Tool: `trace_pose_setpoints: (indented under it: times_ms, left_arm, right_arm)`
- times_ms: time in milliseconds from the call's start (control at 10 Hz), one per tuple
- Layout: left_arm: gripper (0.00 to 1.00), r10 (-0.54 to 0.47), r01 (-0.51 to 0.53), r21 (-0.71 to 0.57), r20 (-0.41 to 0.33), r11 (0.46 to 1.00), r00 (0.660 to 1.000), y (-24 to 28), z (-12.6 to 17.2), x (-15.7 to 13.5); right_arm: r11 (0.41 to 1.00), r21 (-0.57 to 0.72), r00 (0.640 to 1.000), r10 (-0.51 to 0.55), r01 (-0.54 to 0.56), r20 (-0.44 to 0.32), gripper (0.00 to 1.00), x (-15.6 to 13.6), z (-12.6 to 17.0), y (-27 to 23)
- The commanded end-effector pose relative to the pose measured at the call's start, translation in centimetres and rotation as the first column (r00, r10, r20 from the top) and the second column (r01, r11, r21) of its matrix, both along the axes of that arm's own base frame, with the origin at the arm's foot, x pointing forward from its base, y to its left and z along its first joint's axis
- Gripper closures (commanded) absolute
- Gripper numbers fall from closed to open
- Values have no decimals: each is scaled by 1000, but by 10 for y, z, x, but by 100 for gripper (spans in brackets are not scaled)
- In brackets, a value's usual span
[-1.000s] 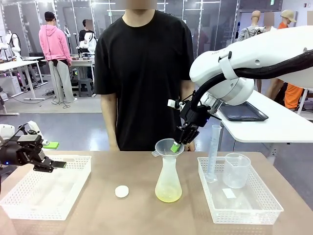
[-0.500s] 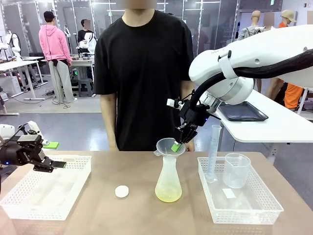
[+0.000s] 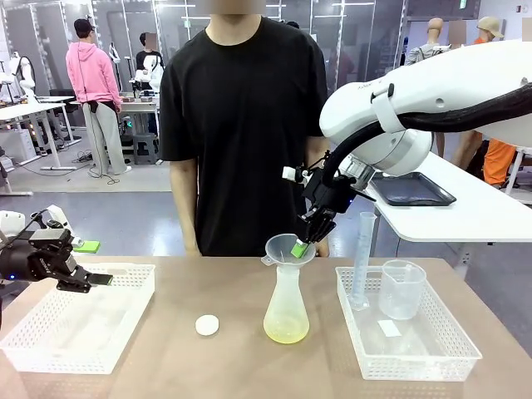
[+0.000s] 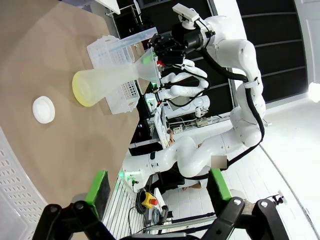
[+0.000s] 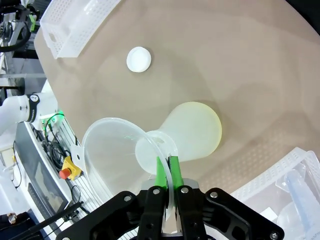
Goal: Prepare the solutions needed for the experiment.
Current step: Once the solution is in the Big flask , pick up the Plastic Funnel and place it back into the right Organizing basket.
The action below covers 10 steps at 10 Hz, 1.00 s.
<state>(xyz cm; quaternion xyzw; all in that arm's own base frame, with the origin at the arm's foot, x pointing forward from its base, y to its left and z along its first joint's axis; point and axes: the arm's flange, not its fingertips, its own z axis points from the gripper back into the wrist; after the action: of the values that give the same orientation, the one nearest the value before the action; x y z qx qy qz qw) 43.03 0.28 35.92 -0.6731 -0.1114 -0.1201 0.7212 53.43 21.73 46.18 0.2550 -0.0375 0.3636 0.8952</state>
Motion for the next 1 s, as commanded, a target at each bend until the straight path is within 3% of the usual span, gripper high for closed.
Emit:
trace_pose_setpoints:
  times_ms: [0, 900]
  left_arm:
    - [0, 0, 0, -1, 5, 1000, 1000, 0, 2, -2]
    - [0, 0, 0, -1, 5, 1000, 1000, 0, 2, -2]
  right_arm:
    - [1000, -17, 1000, -16, 16, -1, 100, -14, 7, 4]
    - [999, 14, 995, 38, -39, 95, 100, -44, 56, 12]
